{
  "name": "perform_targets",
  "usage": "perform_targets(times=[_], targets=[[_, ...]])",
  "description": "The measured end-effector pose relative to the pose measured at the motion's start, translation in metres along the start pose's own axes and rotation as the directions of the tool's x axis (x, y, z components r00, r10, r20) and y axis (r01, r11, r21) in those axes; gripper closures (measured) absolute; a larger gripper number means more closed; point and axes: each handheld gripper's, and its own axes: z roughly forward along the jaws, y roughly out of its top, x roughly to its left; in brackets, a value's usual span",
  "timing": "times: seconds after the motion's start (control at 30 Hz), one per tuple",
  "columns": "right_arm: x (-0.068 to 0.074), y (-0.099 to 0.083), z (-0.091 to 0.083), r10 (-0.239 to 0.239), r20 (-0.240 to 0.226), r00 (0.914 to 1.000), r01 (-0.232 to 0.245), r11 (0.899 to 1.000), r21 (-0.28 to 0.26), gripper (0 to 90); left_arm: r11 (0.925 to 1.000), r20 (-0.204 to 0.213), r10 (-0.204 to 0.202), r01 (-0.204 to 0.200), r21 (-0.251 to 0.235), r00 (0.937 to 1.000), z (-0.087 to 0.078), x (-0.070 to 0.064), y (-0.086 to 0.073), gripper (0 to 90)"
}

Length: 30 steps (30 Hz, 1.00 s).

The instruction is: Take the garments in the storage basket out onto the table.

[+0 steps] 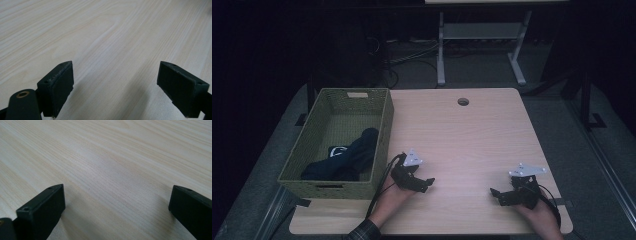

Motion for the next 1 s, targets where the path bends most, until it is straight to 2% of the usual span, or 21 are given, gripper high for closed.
perform_targets(times=[0.17, 0.33, 0.47, 0.83, 1.0], targets=[[0.0, 0.0, 0.0, 0.003, -0.001, 1.0, -0.003, 1.0, 0.002, 0.4, 0.9999, 0.029, 0.007, -0.008, 0.011, 0.9995, -0.001, 0.0, 0.002, 13.4], [0.0, 0.0, 0.0, 0.003, -0.001, 1.0, -0.003, 1.0, 0.002, 0.4, 0.9997, 0.032, 0.023, -0.023, 0.009, 0.9992, -0.005, 0.0, 0.007, 13.4], [0.0, 0.0, 0.0, 0.003, -0.001, 1.0, -0.003, 1.0, 0.002, 0.4, 0.9999, 0.046, 0.011, -0.01, -0.011, 0.9989, -0.008, 0.002, 0.01, 13.5], [0.0, 0.0, 0.0, 0.003, -0.001, 1.0, -0.003, 1.0, 0.001, 0.4, 0.9997, 0.063, 0.024, -0.024, -0.007, 0.9977, -0.01, 0.001, 0.012, 13.5], [0.0, 0.0, 0.0, 0.003, -0.001, 1.0, -0.003, 1.0, 0.001, 0.4, 0.9993, 0.068, 0.036, -0.035, -0.012, 0.997, -0.015, 0.001, 0.019, 13.6]])
